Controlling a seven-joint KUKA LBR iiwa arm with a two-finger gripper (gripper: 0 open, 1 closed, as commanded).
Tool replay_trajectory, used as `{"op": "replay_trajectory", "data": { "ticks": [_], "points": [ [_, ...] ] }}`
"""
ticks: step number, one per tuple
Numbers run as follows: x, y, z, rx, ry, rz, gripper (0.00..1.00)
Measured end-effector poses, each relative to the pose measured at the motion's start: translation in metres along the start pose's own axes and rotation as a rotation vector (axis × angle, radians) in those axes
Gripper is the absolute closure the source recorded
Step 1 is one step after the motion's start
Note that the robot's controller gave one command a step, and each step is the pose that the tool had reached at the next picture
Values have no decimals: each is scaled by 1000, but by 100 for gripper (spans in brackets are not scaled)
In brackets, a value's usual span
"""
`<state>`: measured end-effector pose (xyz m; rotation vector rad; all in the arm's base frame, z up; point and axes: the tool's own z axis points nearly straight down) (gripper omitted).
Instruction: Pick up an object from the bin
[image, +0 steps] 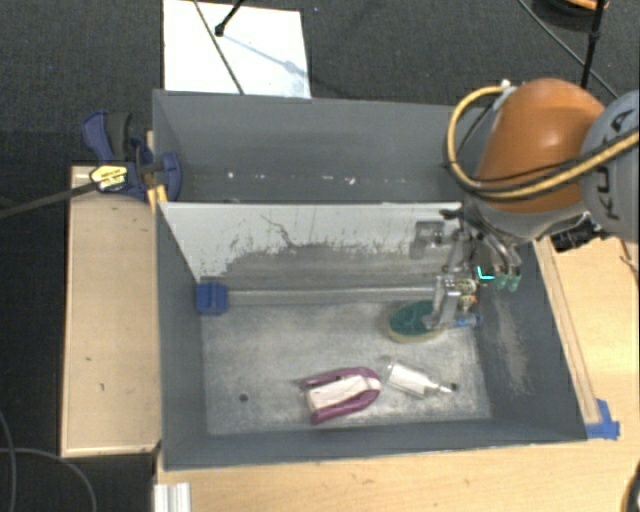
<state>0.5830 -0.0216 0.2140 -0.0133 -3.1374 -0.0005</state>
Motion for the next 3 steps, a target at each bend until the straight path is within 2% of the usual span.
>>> {"op": "replay_trajectory", "data": {
  "ticks": [1, 2, 3],
  "points": [
    [-4, -49, 140, 0, 0, -145, 0],
    [-6, -47, 135, 1, -7, -147, 100],
    [20, -34, -20, 3, -15, -307, 100]
  ]
}}
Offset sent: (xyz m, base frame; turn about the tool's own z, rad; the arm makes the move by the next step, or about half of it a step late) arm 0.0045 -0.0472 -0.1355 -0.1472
